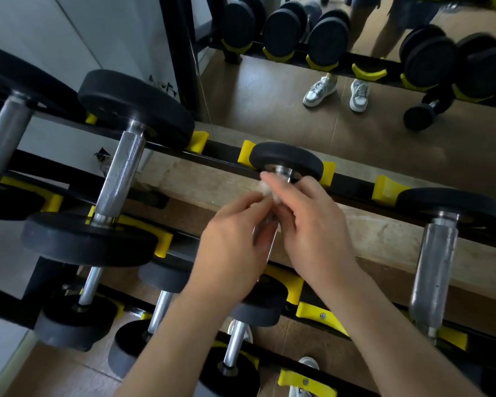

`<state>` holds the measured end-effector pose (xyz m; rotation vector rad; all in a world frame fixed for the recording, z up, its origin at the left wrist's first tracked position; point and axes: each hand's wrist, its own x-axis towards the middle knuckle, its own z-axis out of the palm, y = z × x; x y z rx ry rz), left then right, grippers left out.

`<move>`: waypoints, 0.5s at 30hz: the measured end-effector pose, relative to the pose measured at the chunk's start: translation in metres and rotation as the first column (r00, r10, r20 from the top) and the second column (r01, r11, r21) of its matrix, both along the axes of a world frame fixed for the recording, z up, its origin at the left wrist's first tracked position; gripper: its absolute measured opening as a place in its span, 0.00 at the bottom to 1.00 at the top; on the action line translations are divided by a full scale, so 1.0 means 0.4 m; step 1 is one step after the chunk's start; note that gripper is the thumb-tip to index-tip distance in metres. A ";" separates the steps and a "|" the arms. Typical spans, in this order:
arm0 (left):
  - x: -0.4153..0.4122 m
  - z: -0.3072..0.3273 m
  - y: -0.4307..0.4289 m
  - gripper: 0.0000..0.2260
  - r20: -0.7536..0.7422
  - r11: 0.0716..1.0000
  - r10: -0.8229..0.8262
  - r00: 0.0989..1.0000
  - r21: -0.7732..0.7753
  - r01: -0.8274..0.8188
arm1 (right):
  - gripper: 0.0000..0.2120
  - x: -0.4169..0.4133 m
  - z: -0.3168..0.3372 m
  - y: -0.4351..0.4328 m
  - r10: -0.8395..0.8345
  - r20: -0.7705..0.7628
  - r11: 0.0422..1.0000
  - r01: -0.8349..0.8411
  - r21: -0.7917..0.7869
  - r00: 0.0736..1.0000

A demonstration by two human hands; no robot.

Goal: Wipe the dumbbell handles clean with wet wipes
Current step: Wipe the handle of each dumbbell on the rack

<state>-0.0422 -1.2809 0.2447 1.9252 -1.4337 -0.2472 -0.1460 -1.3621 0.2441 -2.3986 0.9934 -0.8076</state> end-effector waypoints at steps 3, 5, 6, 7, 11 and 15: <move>-0.014 -0.004 0.104 0.19 -0.104 0.984 0.113 0.988 0.153 -0.096 | 0.12 -0.016 -0.014 -0.045 0.098 -0.057 0.991 -0.102 -0.087 0.994; -0.042 -0.012 0.157 0.27 -0.129 0.946 0.232 0.964 0.261 -0.193 | 0.09 -0.025 -0.026 -0.056 0.077 -0.010 0.996 -0.077 -0.042 0.997; -0.057 -0.014 0.174 0.28 -0.135 0.939 0.250 0.959 0.276 -0.206 | 0.09 -0.025 -0.033 -0.051 0.052 0.025 0.999 -0.052 0.001 0.998; -0.070 -0.015 0.185 0.25 -0.111 0.950 0.221 0.969 0.250 -0.188 | 0.10 -0.022 -0.040 -0.044 0.017 0.060 0.999 -0.019 0.039 0.998; -0.093 -0.026 0.197 0.15 0.210 0.980 -0.028 0.977 0.197 -0.014 | 0.06 -0.026 -0.042 -0.012 0.002 0.087 0.994 -0.011 0.106 0.996; -0.091 -0.022 0.191 0.13 0.299 0.967 -0.087 0.950 0.256 0.008 | 0.03 -0.062 -0.038 0.058 0.297 -0.041 0.942 -0.285 0.178 0.954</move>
